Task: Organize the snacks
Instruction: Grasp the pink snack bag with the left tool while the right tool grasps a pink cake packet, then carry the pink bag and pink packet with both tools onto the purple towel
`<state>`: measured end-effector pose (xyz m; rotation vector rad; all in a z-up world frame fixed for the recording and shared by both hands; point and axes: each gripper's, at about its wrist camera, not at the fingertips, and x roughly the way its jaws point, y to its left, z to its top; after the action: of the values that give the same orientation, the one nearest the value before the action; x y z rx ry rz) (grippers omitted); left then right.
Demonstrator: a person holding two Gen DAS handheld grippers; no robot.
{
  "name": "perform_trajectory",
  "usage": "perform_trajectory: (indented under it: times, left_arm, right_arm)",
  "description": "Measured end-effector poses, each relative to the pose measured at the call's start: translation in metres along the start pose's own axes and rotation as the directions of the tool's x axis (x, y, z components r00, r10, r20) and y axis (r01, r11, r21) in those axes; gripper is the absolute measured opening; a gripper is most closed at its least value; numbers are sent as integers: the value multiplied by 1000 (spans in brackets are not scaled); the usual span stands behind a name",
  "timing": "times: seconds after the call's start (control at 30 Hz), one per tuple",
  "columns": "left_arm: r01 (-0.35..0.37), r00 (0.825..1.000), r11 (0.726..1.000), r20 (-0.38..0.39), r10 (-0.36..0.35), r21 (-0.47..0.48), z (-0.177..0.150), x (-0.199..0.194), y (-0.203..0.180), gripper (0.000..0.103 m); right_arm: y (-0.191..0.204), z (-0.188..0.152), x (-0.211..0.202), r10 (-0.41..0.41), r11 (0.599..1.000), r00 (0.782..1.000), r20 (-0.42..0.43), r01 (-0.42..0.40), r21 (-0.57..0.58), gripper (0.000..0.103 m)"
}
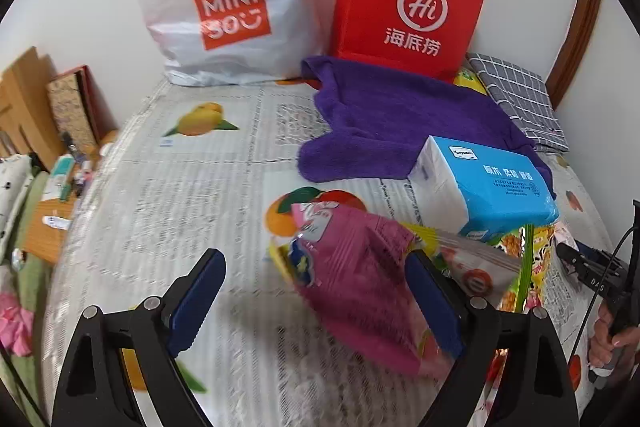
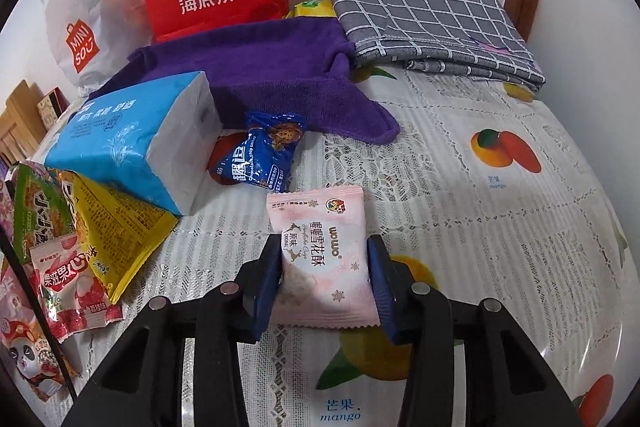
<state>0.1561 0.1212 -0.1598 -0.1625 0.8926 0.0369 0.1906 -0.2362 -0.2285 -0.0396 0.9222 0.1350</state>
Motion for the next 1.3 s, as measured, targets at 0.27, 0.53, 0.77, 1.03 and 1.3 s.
perform_trajectory:
  times: [0.27, 0.53, 0.77, 1.03, 1.3]
  left_arm:
    - [16, 1000, 997, 9, -17, 77, 1, 15, -17, 63]
    - [-35, 999, 998, 5, 35, 60, -7, -4, -9, 53]
    - [-77, 996, 997, 37, 76, 16, -17, -44, 8, 53]
    - [-69, 994, 997, 87, 70, -17, -29, -93, 5, 53]
    - [-18, 991, 1000, 135, 19, -9, -31, -126, -23, 53]
  right_arm:
    - [1, 1, -1, -4, 1000, 1000, -2, 4, -4, 43]
    - [1, 1, -2, -5, 1000, 1000, -2, 4, -3, 43]
    - [4, 0, -5, -23, 1000, 1000, -7, 23, 0, 39]
    - [13, -16, -44, 74, 996, 997, 7, -75, 51, 38]
    - [34, -19, -104, 107, 994, 992, 71, -109, 28, 38]
